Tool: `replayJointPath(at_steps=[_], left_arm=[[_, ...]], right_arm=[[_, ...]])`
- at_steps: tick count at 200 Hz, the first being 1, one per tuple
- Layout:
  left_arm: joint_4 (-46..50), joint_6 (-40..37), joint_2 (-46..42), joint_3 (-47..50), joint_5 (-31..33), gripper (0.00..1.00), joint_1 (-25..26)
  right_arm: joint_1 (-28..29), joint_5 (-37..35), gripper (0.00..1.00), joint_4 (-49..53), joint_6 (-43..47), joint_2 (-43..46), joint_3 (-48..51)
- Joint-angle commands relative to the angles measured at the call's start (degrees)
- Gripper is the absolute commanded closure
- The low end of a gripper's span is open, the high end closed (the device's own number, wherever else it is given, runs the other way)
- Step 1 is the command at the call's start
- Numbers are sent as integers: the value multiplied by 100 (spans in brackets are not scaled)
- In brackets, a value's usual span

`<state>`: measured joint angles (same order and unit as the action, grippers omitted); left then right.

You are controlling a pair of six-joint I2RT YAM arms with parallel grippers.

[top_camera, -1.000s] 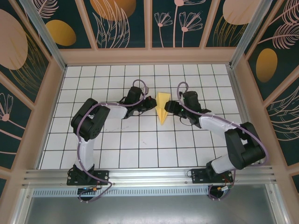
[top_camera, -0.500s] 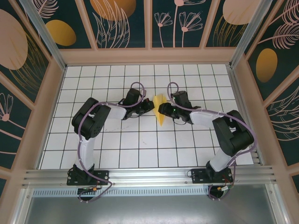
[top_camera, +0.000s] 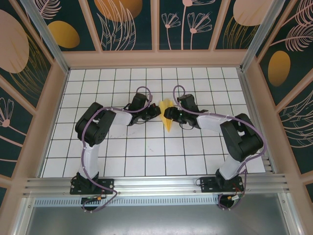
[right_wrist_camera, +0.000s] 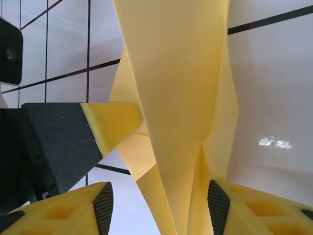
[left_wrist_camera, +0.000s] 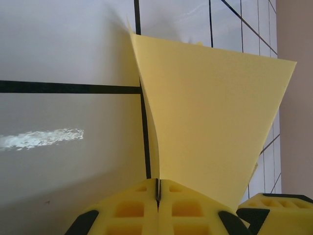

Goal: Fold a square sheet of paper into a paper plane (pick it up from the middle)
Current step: Move the paper plane to the top-center of the table.

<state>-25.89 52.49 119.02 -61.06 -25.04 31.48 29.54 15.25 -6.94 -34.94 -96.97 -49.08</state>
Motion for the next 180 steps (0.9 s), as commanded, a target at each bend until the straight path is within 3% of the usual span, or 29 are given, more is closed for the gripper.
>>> replayJointPath(at_steps=[1, 153, 180], left_arm=[[109, -1, 151, 24, 31, 100, -53], [304, -72, 183, -16, 64, 100, -55], [325, -81, 167, -11, 69, 100, -55]], right_arm=[[67, -77, 44, 136, 5, -179, -176], [456, -743, 39, 808, 286, -664, -700], [503, -994, 46, 944, 226, -648, -755]])
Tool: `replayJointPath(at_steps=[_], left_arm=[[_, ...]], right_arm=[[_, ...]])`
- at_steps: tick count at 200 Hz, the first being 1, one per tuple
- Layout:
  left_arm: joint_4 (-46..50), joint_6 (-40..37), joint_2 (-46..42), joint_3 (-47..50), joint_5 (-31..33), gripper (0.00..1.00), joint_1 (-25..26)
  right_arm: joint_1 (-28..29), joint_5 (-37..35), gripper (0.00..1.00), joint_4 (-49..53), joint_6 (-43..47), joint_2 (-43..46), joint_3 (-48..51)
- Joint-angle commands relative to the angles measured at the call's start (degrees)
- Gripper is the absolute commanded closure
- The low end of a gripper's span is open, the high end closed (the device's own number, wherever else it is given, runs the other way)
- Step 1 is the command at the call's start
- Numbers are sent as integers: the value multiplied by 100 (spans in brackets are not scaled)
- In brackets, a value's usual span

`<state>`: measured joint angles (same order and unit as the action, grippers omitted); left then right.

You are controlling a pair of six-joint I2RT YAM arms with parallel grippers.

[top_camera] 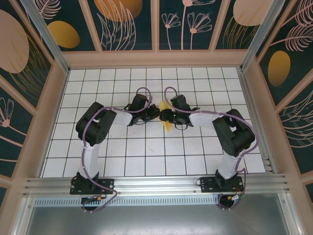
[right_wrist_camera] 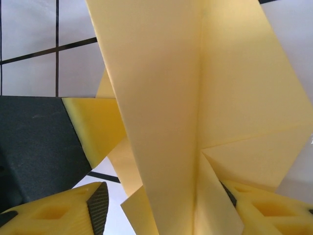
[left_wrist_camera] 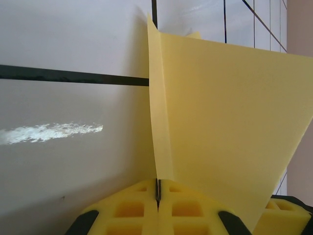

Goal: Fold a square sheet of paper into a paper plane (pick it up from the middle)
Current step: Move the paper plane to the top-center of the table.

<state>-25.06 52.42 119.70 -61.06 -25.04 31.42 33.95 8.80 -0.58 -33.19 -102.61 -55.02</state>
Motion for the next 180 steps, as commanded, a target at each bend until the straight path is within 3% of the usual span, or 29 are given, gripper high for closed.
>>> replayJointPath(at_steps=[1, 41, 68, 89, 136, 180], left_arm=[[244, -74, 103, -11, 69, 100, -53], [256, -74, 68, -20, 71, 100, -53], [273, -65, -7, -38, 45, 100, -48], [305, -81, -187, -55, 84, 90, -74], [794, -323, -869, -34, 520, 61, -346], [1590, -662, -1480, 197, 1732, 43, -635]], right_arm=[[64, -360, 46, 319, 50, -84, -164], [110, -619, 71, 523, -11, -143, -321], [129, -748, 81, 714, -56, -234, -462], [150, -890, 90, 878, -74, -281, -560], [195, -1172, 94, 1197, -26, -297, -830], [256, -1365, 91, 1462, 12, -531, -1125]])
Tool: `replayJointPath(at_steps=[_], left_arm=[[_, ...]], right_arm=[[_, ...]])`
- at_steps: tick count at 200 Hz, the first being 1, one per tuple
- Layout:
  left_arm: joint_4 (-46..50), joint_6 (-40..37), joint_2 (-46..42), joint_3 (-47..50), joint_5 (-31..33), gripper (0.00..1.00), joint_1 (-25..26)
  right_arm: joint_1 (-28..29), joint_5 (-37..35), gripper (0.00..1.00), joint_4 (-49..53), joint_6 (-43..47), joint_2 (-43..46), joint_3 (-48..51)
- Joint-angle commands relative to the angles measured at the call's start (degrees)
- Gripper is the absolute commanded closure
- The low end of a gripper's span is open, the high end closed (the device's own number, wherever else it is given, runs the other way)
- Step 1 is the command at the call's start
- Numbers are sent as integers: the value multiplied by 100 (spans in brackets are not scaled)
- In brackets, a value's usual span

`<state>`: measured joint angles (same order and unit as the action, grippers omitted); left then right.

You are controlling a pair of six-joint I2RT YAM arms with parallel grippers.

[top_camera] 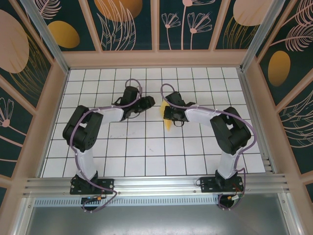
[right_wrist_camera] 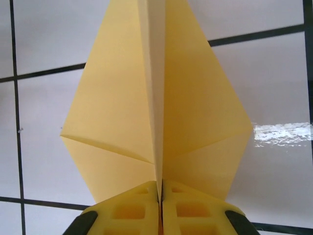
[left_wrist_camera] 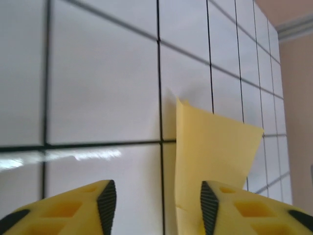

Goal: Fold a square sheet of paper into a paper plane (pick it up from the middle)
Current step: Move the paper plane to the top-center of the table.

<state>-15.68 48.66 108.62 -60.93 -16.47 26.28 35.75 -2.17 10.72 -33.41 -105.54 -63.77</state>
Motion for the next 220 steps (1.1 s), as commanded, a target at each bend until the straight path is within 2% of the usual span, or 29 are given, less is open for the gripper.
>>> replayJointPath(at_steps=[1, 30, 92, 135, 171, 220], left_arm=[[662, -295, -383, 190, 905, 43, -122], [993, -464, -595, 263, 1502, 34, -132], [1102, -542, -797, 404, 1920, 23, -132], [1179, -624, -1009, 490, 2323, 11, -141], [1228, -615, -1274, 735, 2499, 2, -290], [1140, -575, -1634, 1159, 2526, 2, -610]], right_arm=[[79, -271, 91, 337, 35, -243, -255], [129, -266, 85, 431, 28, -437, -431], [283, -405, 83, 592, -110, -750, -714], [284, -668, 94, 776, -67, -802, -919], [242, -1028, 95, 1100, 372, -882, -1492], [43, -1113, 93, 1396, 1026, -1619, -2465]])
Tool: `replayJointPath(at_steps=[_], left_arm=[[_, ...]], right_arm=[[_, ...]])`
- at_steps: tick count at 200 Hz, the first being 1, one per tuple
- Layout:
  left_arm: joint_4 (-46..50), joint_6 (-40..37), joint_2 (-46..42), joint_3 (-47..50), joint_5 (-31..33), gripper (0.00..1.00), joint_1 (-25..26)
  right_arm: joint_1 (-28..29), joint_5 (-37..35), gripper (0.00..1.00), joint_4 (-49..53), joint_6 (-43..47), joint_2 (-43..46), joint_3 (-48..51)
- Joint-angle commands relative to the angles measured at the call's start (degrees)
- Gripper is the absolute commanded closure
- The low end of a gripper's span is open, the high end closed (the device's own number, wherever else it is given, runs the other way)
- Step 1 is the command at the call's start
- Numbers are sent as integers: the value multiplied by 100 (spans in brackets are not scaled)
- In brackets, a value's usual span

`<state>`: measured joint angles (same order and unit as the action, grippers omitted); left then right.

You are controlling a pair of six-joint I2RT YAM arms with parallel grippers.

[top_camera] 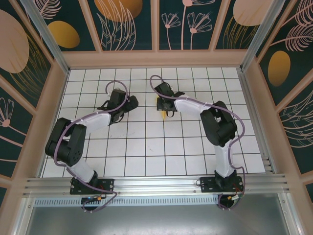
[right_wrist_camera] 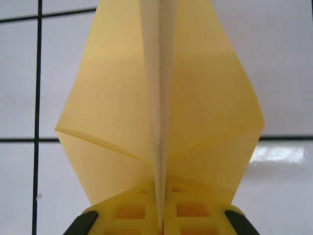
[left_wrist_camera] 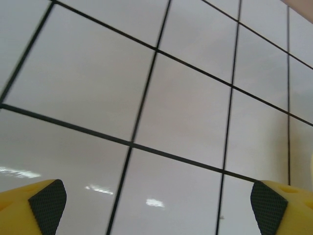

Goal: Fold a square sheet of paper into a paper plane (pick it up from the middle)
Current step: Move the paper plane to the top-center of the table.

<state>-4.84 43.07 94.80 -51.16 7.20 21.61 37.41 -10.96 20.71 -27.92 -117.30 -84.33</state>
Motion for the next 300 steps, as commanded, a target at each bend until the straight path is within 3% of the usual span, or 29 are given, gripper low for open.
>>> replayJointPath(at_steps=[1, 84, 186, 213, 249, 275, 300], left_arm=[[59, -17, -257, 197, 159, 2, -145], [18, 26, -218, 317, 73, 1, -251], [53, 20, -153, 191, -61, 2, -249], [164, -39, -276, 68, 10, 1, -250], [333, -156, -481, -116, 242, 2, -253], [431, -338, -677, -217, 598, 2, -257], [418, -602, -928, -218, 1045, 2, -321]], right_arm=[[-126, -237, 93, 398, 488, -452, -422], [-388, -415, 91, 654, 815, -1289, -1464], [-380, -302, 82, 863, 708, -1443, -1809], [-314, -319, 71, 795, 606, -840, -1830], [-305, -432, 47, 528, 489, 111, -1609], [-385, -897, 33, 265, 471, 790, -1140], [-577, -1324, 26, -278, 453, 1538, -285]])
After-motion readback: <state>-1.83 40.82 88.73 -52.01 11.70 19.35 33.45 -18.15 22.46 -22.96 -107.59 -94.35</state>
